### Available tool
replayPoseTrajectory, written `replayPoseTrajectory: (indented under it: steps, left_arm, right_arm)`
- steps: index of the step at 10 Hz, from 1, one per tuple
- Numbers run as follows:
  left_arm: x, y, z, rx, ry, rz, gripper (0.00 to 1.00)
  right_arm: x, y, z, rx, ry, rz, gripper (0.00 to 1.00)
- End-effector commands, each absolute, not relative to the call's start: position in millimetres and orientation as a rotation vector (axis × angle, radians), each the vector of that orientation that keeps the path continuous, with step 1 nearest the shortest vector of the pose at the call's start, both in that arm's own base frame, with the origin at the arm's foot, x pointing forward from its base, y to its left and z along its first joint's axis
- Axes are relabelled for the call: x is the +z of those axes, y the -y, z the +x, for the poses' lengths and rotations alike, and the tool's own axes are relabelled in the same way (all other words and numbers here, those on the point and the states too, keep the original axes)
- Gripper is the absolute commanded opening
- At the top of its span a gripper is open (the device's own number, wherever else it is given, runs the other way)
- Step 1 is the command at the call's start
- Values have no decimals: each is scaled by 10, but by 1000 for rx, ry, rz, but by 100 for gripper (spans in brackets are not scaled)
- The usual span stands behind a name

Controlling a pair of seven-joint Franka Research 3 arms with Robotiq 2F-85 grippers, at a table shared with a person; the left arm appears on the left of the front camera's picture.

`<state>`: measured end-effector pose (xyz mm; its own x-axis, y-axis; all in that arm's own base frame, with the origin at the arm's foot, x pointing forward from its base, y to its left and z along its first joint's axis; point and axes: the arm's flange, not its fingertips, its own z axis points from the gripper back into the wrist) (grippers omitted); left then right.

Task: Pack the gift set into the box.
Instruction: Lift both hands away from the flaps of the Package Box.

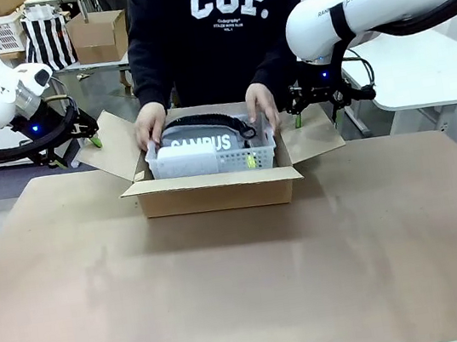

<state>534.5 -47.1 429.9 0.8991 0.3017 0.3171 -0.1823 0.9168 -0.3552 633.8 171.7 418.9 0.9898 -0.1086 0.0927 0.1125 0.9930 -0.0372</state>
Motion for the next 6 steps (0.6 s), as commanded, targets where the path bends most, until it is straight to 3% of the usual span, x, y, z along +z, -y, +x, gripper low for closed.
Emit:
replayPoseTrajectory:
  steps: [1,6]
  left_arm:
    - [4323,483,5346,268,378,-313,100]
    - [4323,483,5346,268,378,-313,100]
  right_arm:
    - [4217,-1709,6343,-119,93,-70,100]
    - [4217,-1709,6343,-119,93,-70,100]
